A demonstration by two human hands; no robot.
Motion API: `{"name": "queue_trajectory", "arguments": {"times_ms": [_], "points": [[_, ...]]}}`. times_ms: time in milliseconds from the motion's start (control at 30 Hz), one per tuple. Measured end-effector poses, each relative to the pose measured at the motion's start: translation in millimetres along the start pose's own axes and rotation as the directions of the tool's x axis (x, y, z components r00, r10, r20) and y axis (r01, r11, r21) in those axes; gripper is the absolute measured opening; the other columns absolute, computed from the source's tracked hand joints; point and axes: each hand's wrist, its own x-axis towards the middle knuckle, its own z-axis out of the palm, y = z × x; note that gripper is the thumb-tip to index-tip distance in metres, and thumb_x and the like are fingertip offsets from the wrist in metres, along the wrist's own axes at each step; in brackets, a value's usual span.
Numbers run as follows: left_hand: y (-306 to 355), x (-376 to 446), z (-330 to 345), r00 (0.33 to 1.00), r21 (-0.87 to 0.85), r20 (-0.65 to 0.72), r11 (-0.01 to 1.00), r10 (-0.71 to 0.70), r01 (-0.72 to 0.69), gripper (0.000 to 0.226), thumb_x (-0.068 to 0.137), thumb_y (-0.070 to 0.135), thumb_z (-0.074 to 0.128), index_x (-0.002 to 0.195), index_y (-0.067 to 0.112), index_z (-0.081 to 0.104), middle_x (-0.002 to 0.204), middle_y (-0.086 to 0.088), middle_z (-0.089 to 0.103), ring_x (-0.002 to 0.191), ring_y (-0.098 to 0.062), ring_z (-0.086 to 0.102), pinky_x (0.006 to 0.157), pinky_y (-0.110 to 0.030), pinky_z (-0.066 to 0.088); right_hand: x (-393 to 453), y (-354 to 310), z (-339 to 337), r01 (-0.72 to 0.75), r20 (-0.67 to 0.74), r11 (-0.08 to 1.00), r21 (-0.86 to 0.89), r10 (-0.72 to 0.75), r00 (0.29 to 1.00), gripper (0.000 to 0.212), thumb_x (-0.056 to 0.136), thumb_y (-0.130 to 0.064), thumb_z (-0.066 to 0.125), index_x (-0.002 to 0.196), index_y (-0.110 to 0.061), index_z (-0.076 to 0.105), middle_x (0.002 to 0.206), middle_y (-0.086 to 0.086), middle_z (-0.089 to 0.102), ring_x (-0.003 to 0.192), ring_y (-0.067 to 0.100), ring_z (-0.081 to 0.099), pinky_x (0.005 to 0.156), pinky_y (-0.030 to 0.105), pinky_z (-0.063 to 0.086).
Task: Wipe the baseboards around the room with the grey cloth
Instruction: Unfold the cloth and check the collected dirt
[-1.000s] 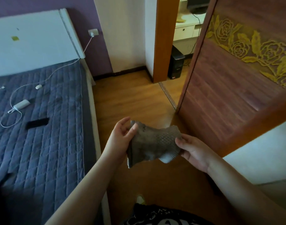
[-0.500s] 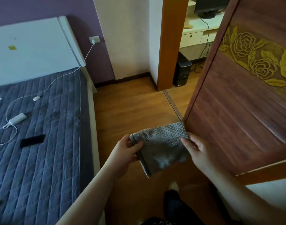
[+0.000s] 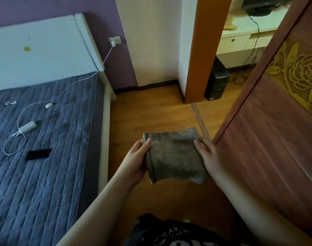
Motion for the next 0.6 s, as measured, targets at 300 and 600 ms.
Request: {"name": "queue_trajectory", "arguments": {"times_ms": [300,600], "points": [[43,77,-48,0.965,-0.169,0.204,0.977,0.166,-0.132,0.076,0.076,0.005,0.080,0.142,0.025,0.048,0.137,-0.018,0.058,0.126,-0.040,0.056,0.094,-0.052,0.052,103,-35,49,-0.306,0.366,0.909,0.285,0.192,0.911,0.042,0.081,-0.028,0.074,0.123,-0.028,0.066,0.120,0.014,0.069,0.108,0.035,0.067,0.083,0.044,0.058],[120,176,-98,0.978,0.044,-0.050,0.979,0.202,-0.200,0.062,0.090,0.000,0.060,0.122,0.053,0.054,0.130,-0.006,0.059,0.110,-0.023,0.068,0.086,-0.045,0.059,225,-56,124,-0.229,0.285,0.973,-0.020,0.225,0.932,0.078,0.075,-0.028,0.076,0.146,-0.019,0.043,0.127,0.006,0.064,0.110,0.026,0.067,0.093,0.051,0.055]]}}
